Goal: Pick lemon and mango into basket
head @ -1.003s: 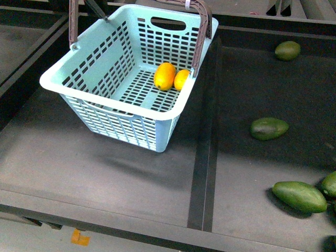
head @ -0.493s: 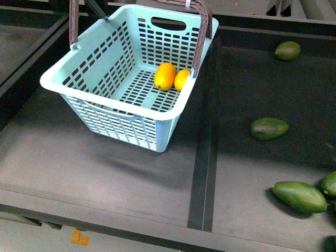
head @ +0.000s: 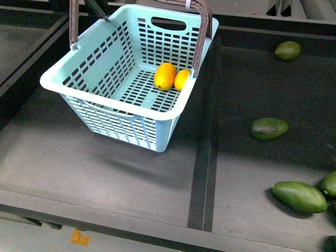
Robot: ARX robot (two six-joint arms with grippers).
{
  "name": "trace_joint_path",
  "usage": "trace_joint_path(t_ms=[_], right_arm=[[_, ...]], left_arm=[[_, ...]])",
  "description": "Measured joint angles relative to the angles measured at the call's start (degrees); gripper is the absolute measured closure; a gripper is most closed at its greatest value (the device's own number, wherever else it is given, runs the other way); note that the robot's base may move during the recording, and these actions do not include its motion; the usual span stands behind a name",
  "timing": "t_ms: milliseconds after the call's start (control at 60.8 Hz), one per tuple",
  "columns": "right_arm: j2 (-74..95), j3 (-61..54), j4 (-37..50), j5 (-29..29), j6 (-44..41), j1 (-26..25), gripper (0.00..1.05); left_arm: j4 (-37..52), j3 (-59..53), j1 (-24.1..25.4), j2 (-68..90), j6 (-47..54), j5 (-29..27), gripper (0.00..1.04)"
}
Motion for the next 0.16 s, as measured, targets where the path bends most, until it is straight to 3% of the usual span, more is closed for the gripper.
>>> trace_joint_path(t_ms=[66,164], right_arm=[[0.0,0.0,0.0,0.0,0.0,0.0,0.09],[0.0,0.0,0.0,0.0,0.0,0.0,0.09]], left_arm=[[0.0,0.0,-0.02,0.0,0.04,0.0,0.06],[0.0,0.0,-0.02,0.0,0.09,0.0,0.07]])
